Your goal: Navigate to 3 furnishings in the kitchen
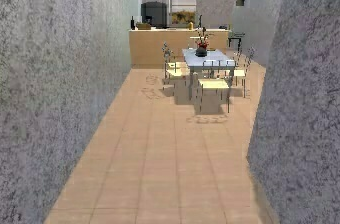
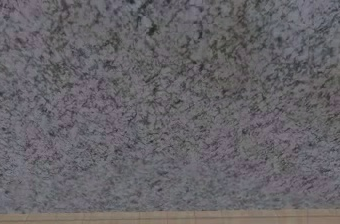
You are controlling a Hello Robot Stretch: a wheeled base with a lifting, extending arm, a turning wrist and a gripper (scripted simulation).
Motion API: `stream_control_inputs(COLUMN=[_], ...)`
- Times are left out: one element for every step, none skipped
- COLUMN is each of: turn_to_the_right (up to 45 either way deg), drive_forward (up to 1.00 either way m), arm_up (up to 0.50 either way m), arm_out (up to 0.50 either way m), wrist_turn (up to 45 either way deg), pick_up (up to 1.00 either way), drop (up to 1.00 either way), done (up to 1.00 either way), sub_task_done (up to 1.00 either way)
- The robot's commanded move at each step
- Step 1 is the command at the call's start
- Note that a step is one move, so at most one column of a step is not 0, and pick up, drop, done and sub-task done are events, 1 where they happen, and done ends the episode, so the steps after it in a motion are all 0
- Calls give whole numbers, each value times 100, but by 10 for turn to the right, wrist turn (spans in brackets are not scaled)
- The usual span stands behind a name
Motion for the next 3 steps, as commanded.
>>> stream_control_inputs(turn_to_the_right=[0,0,330], drive_forward=[100,100,0], arm_up=[0,0,0], arm_out=[0,0,0], wrist_turn=[0,0,0], pick_up=[0,0,0], drop=[0,0,0], done=[0,0,0], sub_task_done=[0,0,0])
